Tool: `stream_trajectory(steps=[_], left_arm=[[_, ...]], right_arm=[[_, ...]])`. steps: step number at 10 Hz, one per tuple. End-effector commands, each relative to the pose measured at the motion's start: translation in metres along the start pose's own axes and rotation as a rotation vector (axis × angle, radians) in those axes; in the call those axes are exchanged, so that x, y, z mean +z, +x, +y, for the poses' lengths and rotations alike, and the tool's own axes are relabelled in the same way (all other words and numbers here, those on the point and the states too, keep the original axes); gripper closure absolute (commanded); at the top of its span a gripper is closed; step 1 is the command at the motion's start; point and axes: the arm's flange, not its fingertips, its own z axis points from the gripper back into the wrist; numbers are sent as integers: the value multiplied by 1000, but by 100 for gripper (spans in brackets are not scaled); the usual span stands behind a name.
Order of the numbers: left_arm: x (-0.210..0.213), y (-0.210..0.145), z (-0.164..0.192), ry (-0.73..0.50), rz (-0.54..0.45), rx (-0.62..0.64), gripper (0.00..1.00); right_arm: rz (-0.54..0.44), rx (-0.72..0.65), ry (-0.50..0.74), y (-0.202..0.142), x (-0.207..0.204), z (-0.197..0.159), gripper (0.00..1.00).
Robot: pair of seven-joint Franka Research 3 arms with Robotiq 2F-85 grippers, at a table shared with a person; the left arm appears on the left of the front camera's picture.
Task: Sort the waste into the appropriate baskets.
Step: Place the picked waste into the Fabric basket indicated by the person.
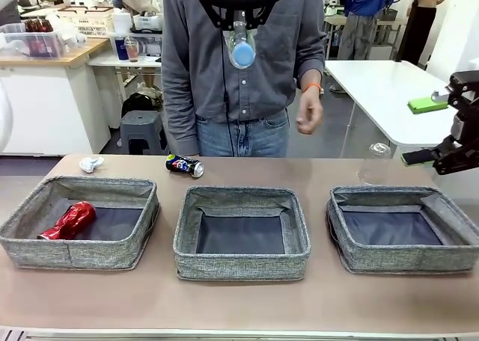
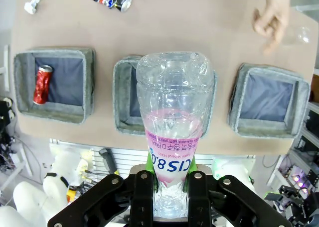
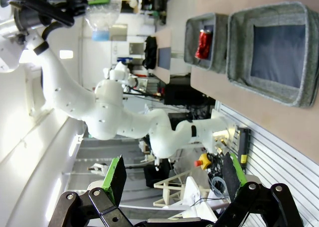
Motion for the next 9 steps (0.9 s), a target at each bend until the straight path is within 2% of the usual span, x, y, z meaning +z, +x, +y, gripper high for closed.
stream_trajectory(steps=[1,9], left_arm=[[2,-4,1,10,-8,14,79],[2,-4,1,10,-8,14,79]], right_arm=[[-7,10,27,2,0,4,0],[-7,10,27,2,0,4,0]])
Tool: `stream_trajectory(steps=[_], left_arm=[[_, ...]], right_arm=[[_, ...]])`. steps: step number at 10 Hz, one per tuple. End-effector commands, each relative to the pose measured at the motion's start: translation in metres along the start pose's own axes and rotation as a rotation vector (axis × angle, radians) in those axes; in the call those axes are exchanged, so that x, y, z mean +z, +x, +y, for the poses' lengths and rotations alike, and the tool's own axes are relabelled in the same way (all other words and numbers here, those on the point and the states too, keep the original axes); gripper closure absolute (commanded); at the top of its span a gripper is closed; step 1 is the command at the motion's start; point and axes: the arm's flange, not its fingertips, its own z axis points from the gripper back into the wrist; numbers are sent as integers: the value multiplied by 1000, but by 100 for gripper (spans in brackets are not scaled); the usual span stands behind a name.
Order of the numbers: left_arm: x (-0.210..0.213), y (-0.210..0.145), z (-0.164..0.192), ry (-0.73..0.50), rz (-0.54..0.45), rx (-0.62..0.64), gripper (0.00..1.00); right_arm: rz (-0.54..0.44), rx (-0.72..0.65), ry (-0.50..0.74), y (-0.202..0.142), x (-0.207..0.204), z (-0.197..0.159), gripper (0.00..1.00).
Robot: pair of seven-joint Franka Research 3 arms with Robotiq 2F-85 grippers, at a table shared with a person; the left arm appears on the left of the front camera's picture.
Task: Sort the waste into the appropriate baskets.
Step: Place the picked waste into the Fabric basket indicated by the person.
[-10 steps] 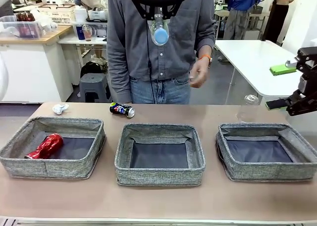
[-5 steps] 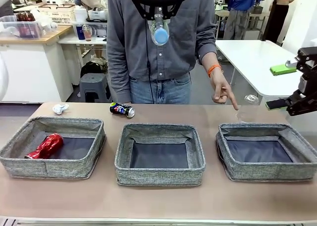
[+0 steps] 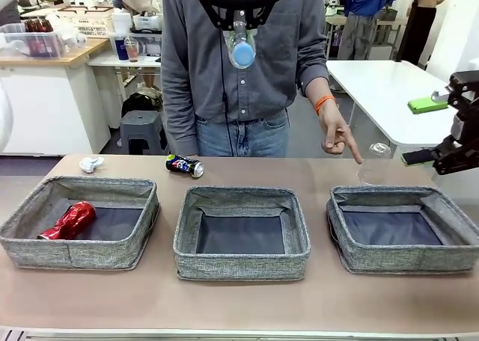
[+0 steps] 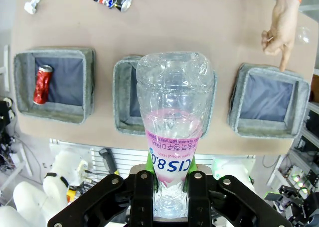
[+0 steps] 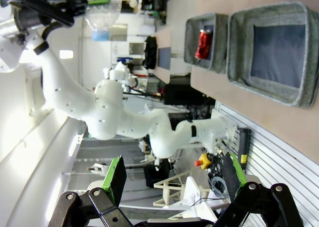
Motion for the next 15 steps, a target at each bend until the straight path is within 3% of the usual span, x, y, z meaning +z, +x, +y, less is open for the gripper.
stream_trajectory(steps=[1,3,4,6,11,15], left_arm=[[2,-4,1,10,-8,14,79],[0,0,0,0,0,0,79],[-12,-5,-8,-26,-13,-4,79],[-46,-25,-32,-105,-19,-77,79],[-106,-49,-120,-273,59,-227,79],[-172,-73,-218,-270,45,-337,79]], right_arm=[[-7,10,27,2,0,4,0],[0,0,0,0,0,0,0],[18,-22,-9,-4,15,-5,0],[-40,-64,20,-19,62,-15,0],[-320,-91,81,-86,171,-31,0],[-487,-43,152,-152,218,-44,0]])
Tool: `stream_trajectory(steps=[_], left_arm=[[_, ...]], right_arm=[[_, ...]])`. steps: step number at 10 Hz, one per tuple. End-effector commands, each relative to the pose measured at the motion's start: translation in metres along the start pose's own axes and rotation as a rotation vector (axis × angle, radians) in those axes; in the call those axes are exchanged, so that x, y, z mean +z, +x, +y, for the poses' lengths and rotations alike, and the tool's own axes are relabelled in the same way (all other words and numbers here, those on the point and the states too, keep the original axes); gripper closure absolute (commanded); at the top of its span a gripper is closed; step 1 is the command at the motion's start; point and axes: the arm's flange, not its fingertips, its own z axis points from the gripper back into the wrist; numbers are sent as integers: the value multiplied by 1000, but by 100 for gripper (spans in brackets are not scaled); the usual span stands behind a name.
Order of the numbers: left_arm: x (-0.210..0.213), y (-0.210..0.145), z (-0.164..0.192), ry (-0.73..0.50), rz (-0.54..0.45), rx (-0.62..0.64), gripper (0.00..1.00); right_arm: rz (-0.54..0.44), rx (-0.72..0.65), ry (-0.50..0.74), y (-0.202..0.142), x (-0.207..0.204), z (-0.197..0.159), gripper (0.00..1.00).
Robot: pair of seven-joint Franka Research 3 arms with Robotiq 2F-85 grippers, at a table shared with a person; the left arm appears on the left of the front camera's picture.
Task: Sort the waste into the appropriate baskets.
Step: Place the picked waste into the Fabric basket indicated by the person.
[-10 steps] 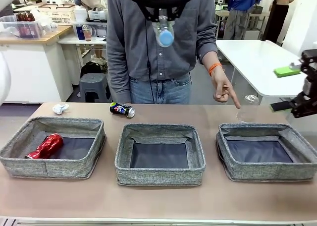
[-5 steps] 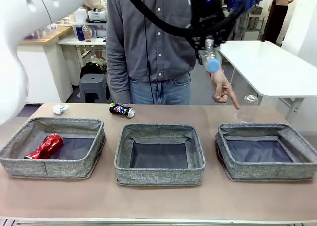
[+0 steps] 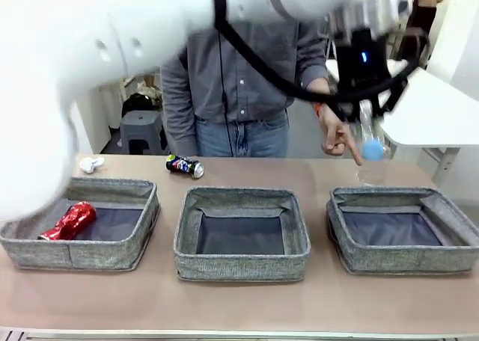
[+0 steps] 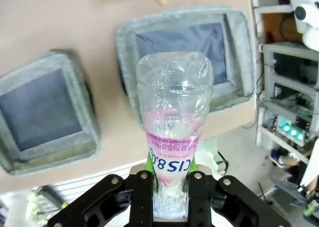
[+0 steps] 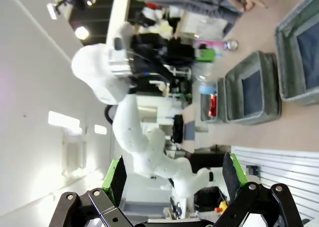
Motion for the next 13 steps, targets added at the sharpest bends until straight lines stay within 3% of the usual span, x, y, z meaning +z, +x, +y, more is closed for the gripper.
stream_trajectory(steps=[1,2,4,6,13], left_arm=[[-28,7,-31,36,-36,-94,79],[-47,5,-47,44,-33,-115,79],[-87,12,-73,119,-46,-254,79],[-109,34,-78,136,-50,-309,79],[-119,39,-82,155,-38,-343,79]], right_arm=[[-16,51,62,-19,23,-8,0],[0,0,0,0,0,0,0],[0,0,0,0,0,0,0],[0,0,0,0,0,0,0],[0,0,0,0,0,0,0]])
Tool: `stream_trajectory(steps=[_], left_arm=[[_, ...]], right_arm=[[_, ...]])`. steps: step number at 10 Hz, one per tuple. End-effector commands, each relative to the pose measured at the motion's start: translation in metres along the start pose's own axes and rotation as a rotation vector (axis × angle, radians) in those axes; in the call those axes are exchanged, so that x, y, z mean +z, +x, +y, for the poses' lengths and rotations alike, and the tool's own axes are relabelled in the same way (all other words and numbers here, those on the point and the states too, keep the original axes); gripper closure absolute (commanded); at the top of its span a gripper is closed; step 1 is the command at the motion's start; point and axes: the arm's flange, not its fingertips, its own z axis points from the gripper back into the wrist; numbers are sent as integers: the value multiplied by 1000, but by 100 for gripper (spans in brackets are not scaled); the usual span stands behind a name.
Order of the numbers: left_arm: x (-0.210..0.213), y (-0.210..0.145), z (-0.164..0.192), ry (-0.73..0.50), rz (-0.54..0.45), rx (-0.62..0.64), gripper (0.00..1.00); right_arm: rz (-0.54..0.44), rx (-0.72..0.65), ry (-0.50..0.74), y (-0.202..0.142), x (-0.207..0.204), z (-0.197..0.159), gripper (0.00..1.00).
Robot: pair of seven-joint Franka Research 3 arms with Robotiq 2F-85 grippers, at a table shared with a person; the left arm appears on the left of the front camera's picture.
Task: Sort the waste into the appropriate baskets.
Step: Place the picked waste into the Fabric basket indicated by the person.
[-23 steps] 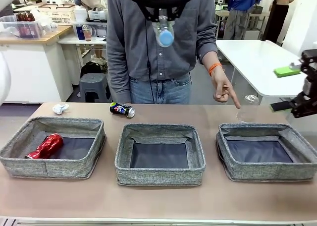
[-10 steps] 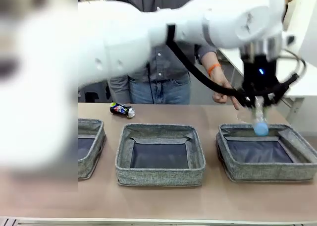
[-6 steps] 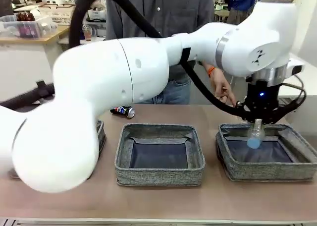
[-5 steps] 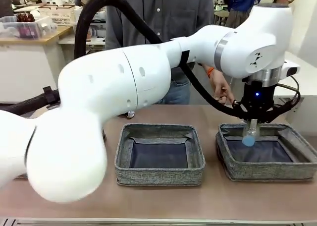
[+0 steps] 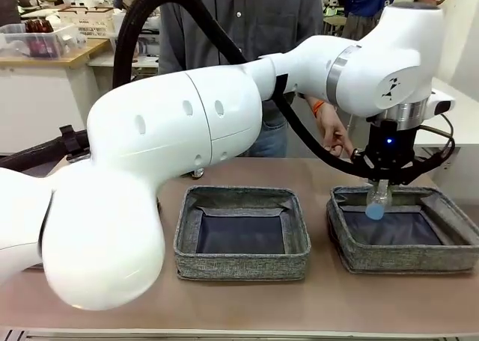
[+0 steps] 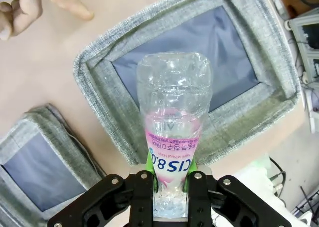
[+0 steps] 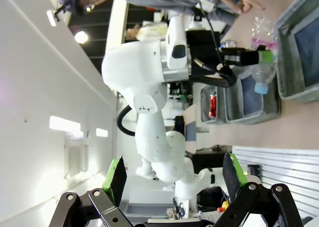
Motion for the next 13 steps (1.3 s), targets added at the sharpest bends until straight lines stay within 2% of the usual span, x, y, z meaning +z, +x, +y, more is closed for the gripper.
stream_trajectory(steps=[1,2,3,11,13], left_arm=[[9,59,-31,5,8,-17,24],[9,59,-31,7,8,-19,21],[9,59,-30,7,8,-17,0],[8,60,-28,9,38,-7,0],[18,64,-19,-28,72,23,0]], right_arm=[[-5,28,13,-4,6,3,0],[-5,28,13,-4,6,3,0],[-5,28,13,-4,6,3,0],[-5,28,13,-4,6,3,0],[-2,9,-3,0,1,0,0]])
